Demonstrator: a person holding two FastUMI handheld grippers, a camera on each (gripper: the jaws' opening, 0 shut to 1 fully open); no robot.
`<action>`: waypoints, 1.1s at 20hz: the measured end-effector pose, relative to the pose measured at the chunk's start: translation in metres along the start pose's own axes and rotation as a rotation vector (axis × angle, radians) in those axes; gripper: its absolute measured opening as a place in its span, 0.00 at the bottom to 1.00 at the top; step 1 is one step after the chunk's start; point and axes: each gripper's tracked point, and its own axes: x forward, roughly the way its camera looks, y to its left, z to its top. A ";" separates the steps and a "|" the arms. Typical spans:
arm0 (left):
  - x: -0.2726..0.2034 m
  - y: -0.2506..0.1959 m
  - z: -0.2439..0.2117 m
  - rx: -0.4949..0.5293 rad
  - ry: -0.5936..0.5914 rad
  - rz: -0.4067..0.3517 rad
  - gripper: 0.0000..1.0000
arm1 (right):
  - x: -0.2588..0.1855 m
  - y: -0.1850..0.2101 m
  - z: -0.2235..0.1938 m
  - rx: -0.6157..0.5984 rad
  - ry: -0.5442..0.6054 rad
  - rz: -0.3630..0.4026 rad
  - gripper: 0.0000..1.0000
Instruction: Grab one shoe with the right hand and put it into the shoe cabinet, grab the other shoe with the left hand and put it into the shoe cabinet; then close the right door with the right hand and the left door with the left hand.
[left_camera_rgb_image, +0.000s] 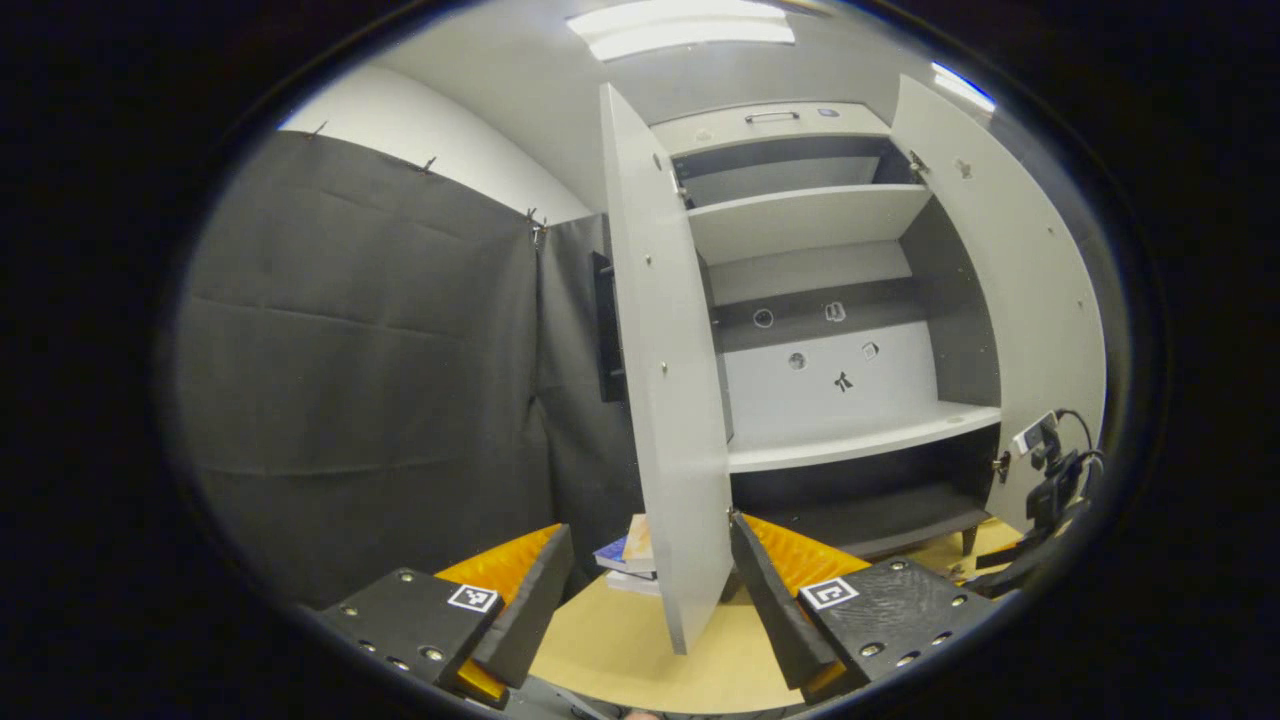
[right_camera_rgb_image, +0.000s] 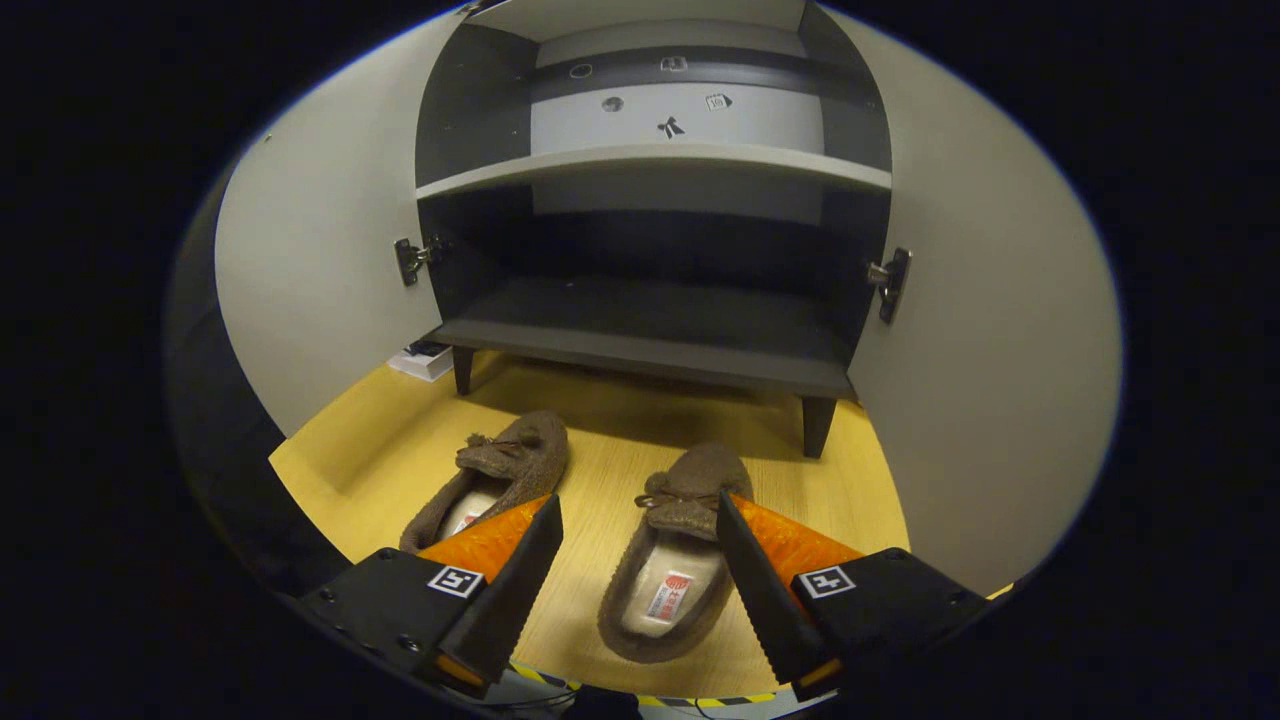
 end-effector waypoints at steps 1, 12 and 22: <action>-0.001 0.000 0.000 0.000 0.003 0.002 0.85 | 0.005 0.000 -0.007 0.018 0.022 0.005 0.98; -0.006 0.000 -0.004 0.007 0.021 0.000 0.85 | 0.052 0.012 -0.045 0.112 0.167 0.013 0.87; -0.016 -0.006 0.003 0.007 0.006 -0.019 0.93 | 0.056 -0.001 -0.047 0.162 0.190 -0.039 0.09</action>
